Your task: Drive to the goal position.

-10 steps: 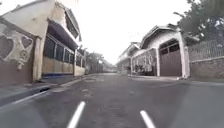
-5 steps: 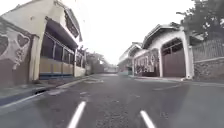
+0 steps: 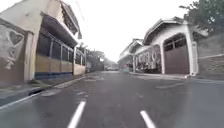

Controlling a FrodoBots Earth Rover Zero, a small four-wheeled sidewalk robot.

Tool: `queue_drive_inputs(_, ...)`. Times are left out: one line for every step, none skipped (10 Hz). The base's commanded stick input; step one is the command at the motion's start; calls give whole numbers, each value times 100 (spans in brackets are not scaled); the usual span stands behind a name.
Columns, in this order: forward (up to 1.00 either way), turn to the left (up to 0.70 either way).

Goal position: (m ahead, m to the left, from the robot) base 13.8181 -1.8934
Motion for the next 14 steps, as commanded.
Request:
queue_drive_inputs(70,-22)
queue_drive_inputs(70,-28)
queue_drive_inputs(70,-34)
queue_drive_inputs(70,-35)
queue_drive_inputs(70,-9)
queue_drive_inputs(70,0)
queue_drive_inputs(70,0)
queue_drive_inputs(70,0)
queue_drive_inputs(70,0)
queue_drive_inputs(70,0)
queue_drive_inputs(70,0)
queue_drive_inputs(70,0)
queue_drive_inputs(70,0)
queue_drive_inputs(70,0)
